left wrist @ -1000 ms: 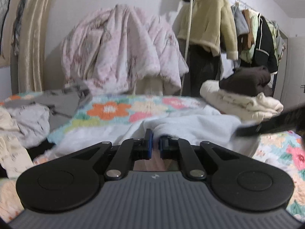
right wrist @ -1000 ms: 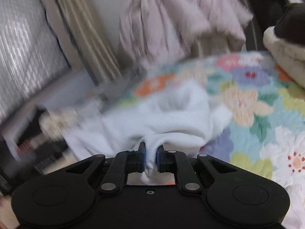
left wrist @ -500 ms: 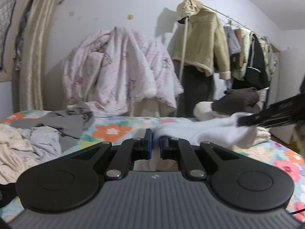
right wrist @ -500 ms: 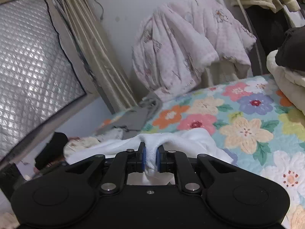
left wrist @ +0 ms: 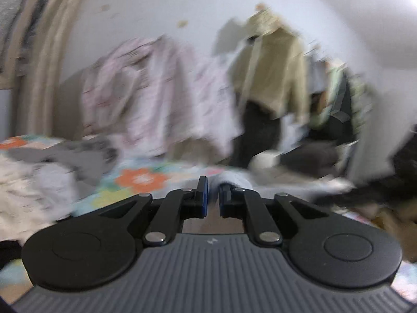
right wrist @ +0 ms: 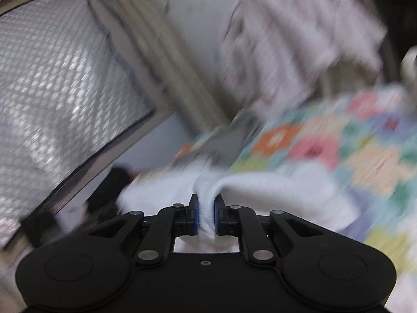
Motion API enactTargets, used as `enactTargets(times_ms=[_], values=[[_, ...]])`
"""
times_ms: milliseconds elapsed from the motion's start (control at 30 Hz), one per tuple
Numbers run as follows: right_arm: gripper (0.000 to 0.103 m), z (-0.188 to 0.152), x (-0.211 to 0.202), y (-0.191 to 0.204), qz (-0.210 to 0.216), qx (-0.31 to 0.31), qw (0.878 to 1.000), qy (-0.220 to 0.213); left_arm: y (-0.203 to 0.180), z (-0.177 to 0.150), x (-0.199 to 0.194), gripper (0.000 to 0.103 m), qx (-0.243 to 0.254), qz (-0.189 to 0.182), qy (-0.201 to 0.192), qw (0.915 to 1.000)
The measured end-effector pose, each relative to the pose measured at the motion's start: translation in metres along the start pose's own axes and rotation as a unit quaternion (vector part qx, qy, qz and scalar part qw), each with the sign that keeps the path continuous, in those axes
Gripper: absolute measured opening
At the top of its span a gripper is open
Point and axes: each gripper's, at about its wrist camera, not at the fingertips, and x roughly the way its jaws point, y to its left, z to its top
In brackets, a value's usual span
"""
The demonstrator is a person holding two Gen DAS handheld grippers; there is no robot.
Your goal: Fold clothes
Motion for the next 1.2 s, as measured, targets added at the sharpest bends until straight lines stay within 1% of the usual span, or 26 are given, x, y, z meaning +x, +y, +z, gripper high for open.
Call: enactTargets(times_ms=[33,67,133,167,200,233,267,300,333,433,467,567,600,667,700,767,800,833,867,900,933,967,1033,1067,1133,1200], values=[[0.014,-0.009,0.007,0.001,0.010,0.002,1.000,0.019,0.003,-0.002,0.006,0.010,0.011,0.037,0.034,0.9987],[0.014,-0.018,0.015,0.002,0.019,0.005,0.999,0.038,0.007,-0.007,0.015,0.010,0.021,0.075,0.074,0.9942],[0.014,-0.036,0.029,0.003,0.038,0.009,0.996,0.077,0.017,-0.023,0.029,0.010,0.022,0.107,0.128,0.9858],[0.014,-0.044,0.037,0.002,0.046,0.014,0.995,0.093,0.023,-0.027,0.031,0.010,0.000,0.105,0.138,0.9849],[0.014,-0.052,0.046,-0.001,0.051,0.024,0.993,0.104,0.031,-0.029,0.032,0.010,-0.041,0.090,0.146,0.9844],[0.014,-0.058,0.053,-0.002,0.056,0.032,0.991,0.114,0.037,-0.028,0.032,0.010,-0.070,0.075,0.146,0.9839],[0.014,-0.064,0.058,-0.002,0.062,0.035,0.990,0.124,0.041,-0.025,0.030,0.014,-0.090,0.061,0.140,0.9842],[0.014,-0.069,0.063,-0.001,0.068,0.037,0.988,0.132,0.040,-0.022,0.027,0.016,-0.093,0.055,0.127,0.9861],[0.014,-0.072,0.066,0.001,0.077,0.035,0.986,0.141,0.038,-0.020,0.024,0.016,-0.081,0.059,0.115,0.9883],[0.014,-0.079,0.069,0.013,0.095,0.027,0.982,0.160,0.023,-0.018,0.022,0.017,-0.018,0.076,0.097,0.9922],[0.014,-0.082,0.068,0.017,0.099,0.020,0.981,0.163,0.020,-0.018,0.021,0.017,-0.016,0.068,0.096,0.9930],[0.014,-0.087,0.068,0.030,0.099,-0.020,0.979,0.176,0.021,-0.013,0.015,0.019,-0.064,0.036,0.082,0.9939],[0.014,-0.089,0.069,0.030,0.094,-0.027,0.979,0.181,0.022,-0.011,0.014,0.022,-0.068,0.040,0.082,0.9936],[0.014,-0.094,0.071,0.023,0.079,-0.021,0.978,0.190,0.023,-0.007,0.013,0.029,-0.073,0.048,0.081,0.9929],[0.014,-0.097,0.072,0.019,0.072,-0.017,0.978,0.193,0.023,-0.007,0.012,0.029,-0.064,0.066,0.084,0.9922],[0.014,-0.102,0.071,0.010,0.061,-0.001,0.979,0.194,0.023,-0.008,0.007,0.031,-0.067,0.081,0.079,0.9913],[0.014,-0.103,0.071,0.007,0.058,0.005,0.979,0.195,0.023,-0.009,0.005,0.034,-0.069,0.087,0.077,0.9908],[0.014,-0.105,0.070,0.006,0.056,0.008,0.979,0.198,0.023,-0.010,0.003,0.038,-0.076,0.081,0.081,0.9906],[0.014,-0.106,0.070,0.005,0.054,0.012,0.978,0.201,0.023,-0.011,0.002,0.046,-0.081,0.075,0.085,0.9902],[0.014,-0.107,0.070,0.005,0.049,0.010,0.977,0.205,0.021,-0.015,0.004,0.051,-0.075,0.071,0.096,0.9900],[0.014,-0.110,0.071,0.006,0.042,0.001,0.977,0.210,0.018,-0.019,0.006,0.053,-0.059,0.069,0.109,0.9899],[0.014,-0.113,0.073,0.007,0.035,-0.008,0.976,0.216,0.015,-0.025,0.012,0.055,-0.039,0.083,0.131,0.9871],[0.014,-0.116,0.074,0.011,0.032,-0.020,0.976,0.216,0.008,-0.036,0.023,0.056,0.000,0.111,0.175,0.9783],[0.014,-0.117,0.074,0.013,0.033,-0.025,0.976,0.214,0.008,-0.040,0.027,0.056,0.009,0.127,0.195,0.9725],[0.014,-0.117,0.069,0.015,0.032,-0.038,0.976,0.214,0.011,-0.041,0.027,0.056,0.007,0.138,0.211,0.9677],[0.014,-0.116,0.065,0.011,0.028,-0.039,0.975,0.215,0.016,-0.035,0.017,0.056,-0.009,0.139,0.199,0.9701]])
